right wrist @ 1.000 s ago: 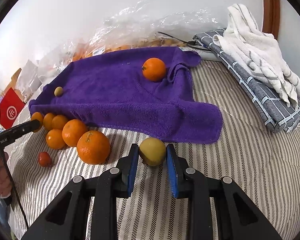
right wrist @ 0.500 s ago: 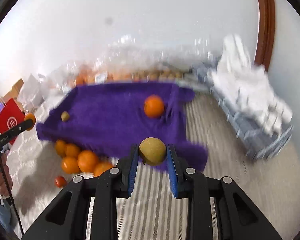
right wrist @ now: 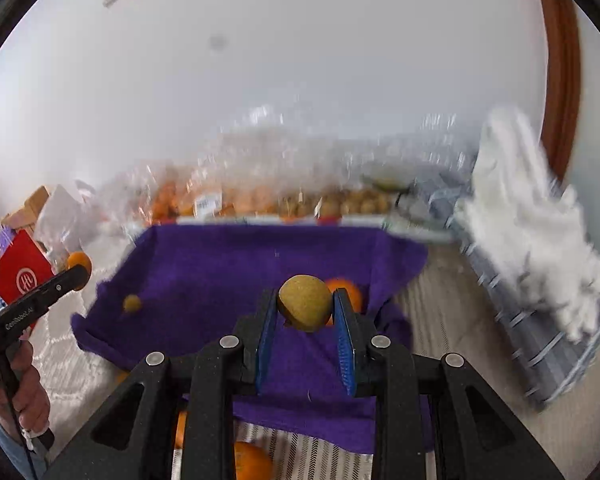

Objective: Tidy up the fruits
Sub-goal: 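Release the pear on the towel with the right tool while the left tool releases the oval orange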

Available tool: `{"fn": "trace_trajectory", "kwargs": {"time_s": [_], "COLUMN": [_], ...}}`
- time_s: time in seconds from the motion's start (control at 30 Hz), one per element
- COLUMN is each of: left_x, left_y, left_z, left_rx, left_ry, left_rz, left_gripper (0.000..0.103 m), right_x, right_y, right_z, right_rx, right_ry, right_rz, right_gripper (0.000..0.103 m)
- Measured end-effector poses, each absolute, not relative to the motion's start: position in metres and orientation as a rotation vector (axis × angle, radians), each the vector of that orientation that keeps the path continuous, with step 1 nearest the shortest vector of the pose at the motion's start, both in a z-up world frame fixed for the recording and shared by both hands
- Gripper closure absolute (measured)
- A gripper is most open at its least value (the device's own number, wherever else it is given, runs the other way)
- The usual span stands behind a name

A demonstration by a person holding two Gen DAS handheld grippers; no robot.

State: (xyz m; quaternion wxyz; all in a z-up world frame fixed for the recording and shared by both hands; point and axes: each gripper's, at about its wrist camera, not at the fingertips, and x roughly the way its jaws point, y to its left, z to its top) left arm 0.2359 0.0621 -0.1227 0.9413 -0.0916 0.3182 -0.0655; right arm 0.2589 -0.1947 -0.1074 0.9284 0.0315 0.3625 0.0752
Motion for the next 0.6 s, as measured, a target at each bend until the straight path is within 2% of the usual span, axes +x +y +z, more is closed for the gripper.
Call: {"fn": "trace_trajectory", "kwargs": {"time_s": [0.3,0.6], "left_x": [0.246,0.255], "left_y": [0.054,0.042], "left_z": [-0.141,-0.160], "left_rx": [-0.145,-0.097], "left_ry": [0.738,0.829], "left_rz": [-0.157,-0.166], "left_gripper": [0.072,0.072], "right_x": [0.273,0.278], "right_y": [-0.185,-0.194], "right_z": [-0.152,-0.162], "right_rx": [0.027,0.003], "right_ry": [0.873,0.898], "right_rz": [0.165,0.104], "right_gripper": [0.075,0.075]}}
